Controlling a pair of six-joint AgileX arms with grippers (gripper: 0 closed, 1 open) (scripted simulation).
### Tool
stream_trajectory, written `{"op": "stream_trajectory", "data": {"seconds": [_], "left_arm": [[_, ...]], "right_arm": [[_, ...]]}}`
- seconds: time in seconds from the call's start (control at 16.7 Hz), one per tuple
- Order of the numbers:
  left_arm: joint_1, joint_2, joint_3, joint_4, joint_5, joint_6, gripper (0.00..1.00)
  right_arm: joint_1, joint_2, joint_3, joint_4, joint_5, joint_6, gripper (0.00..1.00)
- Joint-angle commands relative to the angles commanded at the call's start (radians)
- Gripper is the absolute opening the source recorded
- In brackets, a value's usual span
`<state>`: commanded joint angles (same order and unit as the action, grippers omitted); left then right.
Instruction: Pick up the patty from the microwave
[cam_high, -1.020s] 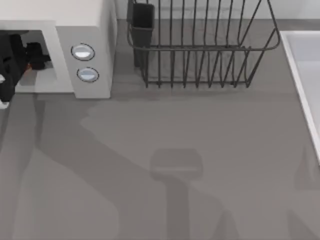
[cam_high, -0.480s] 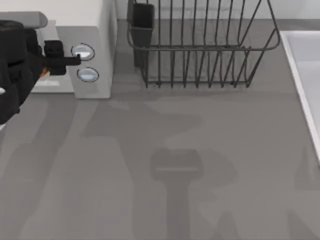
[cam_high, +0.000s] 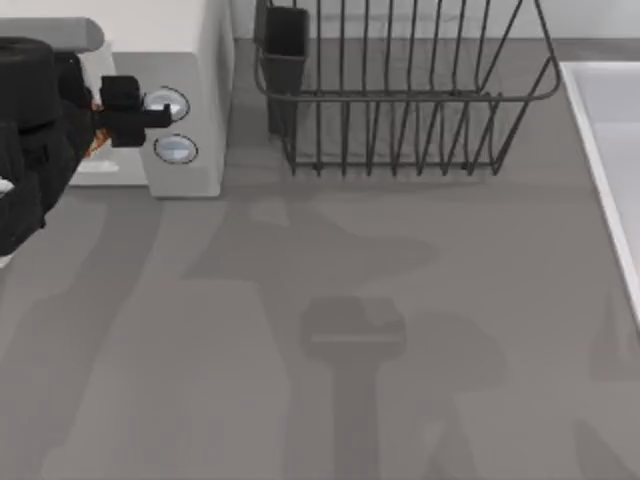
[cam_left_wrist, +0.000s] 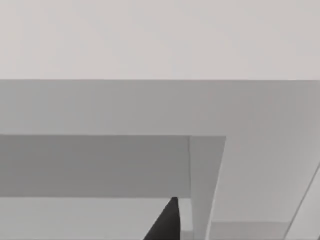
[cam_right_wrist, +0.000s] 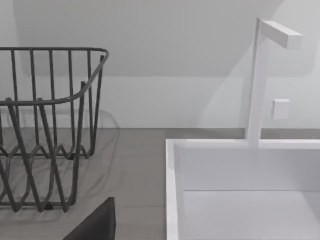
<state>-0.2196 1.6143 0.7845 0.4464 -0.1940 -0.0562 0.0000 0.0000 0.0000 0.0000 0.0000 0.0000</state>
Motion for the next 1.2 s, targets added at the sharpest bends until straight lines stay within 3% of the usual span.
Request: {"op": "stream_trajectory", "data": {"seconds": [0.18, 0.66, 1.08, 1.2], "left_arm": [[-0.004, 0.094, -0.02, 0.102, 0.0, -0.001, 0.0], [-0.014, 0.423, -0.13, 0.593, 0.009, -0.002, 0.0], [-0.015, 0.47, -0.151, 0.65, 0.011, -0.002, 0.0], [-0.015, 0.47, -0.151, 0.65, 0.011, -0.002, 0.15]], "right_arm": [[0.0, 0.0, 0.0, 0.0, 0.0, 0.0, 1.0], [0.0, 0.0, 0.0, 0.0, 0.0, 0.0, 1.0], [0.0, 0.0, 0.0, 0.0, 0.0, 0.0, 1.0], [0.0, 0.0, 0.0, 0.0, 0.0, 0.0, 1.0]]}}
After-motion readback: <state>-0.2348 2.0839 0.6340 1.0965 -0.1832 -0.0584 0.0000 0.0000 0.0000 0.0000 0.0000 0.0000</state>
